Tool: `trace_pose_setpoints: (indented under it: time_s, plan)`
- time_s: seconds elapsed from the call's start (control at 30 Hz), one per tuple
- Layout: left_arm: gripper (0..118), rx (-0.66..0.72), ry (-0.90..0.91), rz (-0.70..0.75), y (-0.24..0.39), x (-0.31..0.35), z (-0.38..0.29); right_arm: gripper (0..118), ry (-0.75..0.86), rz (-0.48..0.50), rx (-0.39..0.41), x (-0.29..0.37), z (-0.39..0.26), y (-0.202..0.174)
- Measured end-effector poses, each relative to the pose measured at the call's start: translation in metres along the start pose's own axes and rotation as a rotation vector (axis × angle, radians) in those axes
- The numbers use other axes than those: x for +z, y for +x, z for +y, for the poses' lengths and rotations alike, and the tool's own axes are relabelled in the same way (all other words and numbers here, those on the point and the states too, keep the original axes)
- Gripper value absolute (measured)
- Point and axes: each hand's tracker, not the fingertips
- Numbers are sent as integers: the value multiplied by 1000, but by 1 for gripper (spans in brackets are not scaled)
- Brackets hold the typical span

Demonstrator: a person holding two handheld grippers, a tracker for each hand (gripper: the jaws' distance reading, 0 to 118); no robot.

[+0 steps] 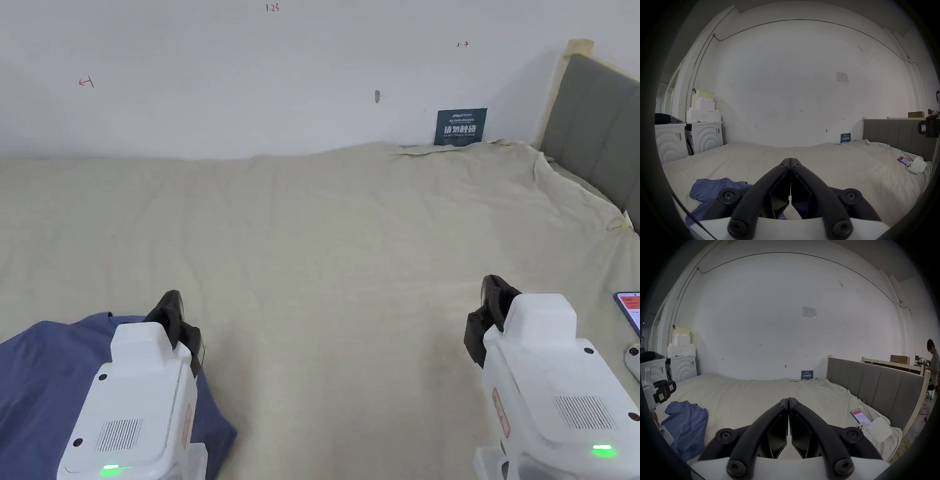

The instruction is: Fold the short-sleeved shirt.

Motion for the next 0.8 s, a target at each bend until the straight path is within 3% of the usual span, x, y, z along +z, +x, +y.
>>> trace_pose_setpoints:
  time_s: [0.07,0.13,0.33,0.4,0.47,0.53,0.6,0.73,0.8]
  plan:
    - [0,87,0,-16,-3,0,5,1,17,-37,78,2,5,-4]
    - [0,317,-5,-70,-16,-2,11,1,53,-91,223,5,10,-13]
    - [0,1176,1,-255,-62,-13,-1,1,258,-302,806,13,5,-42]
    - [0,1369,10,-255,-67,-14,-12,1,319,-328,937,14,1,-46]
    - [0,1423,14,-234,-69,-14,-19,1,310,-306,914,14,1,-45]
    - [0,1287,-2,-204,-65,-11,-10,1,256,-255,803,13,4,-40]
    - [0,1045,-13,-173,-57,-7,7,1,200,-224,659,12,8,-35]
    - [0,362,32,-111,-20,3,35,1,83,-106,245,9,17,-14]
    - [0,177,52,-102,-6,6,36,1,59,-60,95,8,16,-5]
